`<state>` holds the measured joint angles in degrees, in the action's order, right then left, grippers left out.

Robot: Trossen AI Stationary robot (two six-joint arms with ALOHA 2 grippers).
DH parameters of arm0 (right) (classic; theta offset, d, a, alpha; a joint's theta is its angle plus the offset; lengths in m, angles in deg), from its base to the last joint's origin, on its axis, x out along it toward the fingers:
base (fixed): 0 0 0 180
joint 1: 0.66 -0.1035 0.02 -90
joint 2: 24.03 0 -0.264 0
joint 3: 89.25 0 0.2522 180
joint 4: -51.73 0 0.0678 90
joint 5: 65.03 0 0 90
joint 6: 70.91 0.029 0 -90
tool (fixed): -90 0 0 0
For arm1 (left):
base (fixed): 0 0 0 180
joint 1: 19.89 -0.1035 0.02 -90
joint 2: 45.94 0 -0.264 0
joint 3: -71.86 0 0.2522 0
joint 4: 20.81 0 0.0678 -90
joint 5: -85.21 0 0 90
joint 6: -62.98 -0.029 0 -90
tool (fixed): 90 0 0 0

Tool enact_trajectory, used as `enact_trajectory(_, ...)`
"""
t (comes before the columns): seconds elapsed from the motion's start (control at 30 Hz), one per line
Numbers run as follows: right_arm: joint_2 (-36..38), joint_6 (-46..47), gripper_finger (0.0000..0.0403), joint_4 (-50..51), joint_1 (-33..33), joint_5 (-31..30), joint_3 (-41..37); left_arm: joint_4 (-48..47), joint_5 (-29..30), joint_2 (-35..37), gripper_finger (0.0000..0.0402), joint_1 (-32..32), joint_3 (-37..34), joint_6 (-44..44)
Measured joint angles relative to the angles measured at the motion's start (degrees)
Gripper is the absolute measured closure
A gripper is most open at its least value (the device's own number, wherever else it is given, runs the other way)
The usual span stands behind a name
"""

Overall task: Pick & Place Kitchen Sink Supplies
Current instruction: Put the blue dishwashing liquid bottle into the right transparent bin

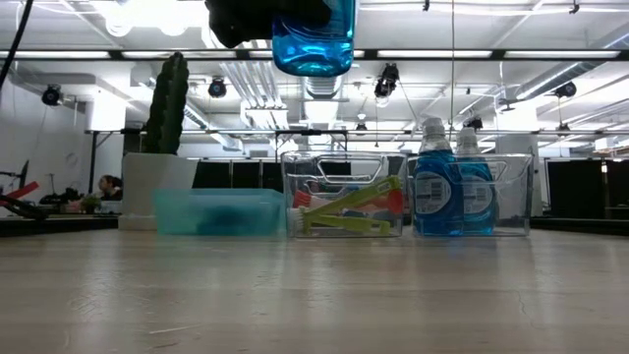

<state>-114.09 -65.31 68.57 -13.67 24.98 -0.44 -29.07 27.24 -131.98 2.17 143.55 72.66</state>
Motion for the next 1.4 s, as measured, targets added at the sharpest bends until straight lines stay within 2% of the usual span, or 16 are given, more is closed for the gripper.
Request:
enact_trajectory(0.4, 0.0, 0.1, 0.0269, 0.2, 0.0, -0.1, 0.0, 0.0, 0.1, 0.0, 0.0227, 0.0, 0.0, 0.3)
enact_trajectory(0.73, 0.0, 0.7, 0.0273, 3.4, 0.5, -0.2, -0.1, 0.3, 1.6, 0.0, 0.0117, -0.1, 0.0, 0.9)
enact_trajectory(0.9, 0.0, 0.6, 0.0276, 3.4, 0.6, -0.4, -0.2, -0.6, 3.0, 0.0, 0.0080, -0.1, 0.0, 2.2)
enact_trajectory(1.27, 0.9, 0.2, 0.0277, 6.6, 0.8, -3.2, -0.2, -9.6, 3.9, 1.7, 0.0071, 0.1, 0.1, 5.4)
enact_trajectory(1.4, 1.1, 0.4, 0.0278, 7.2, 0.9, -3.1, -0.2, -10.2, 3.8, 2.1, 0.0071, 0.5, 0.1, 5.4)
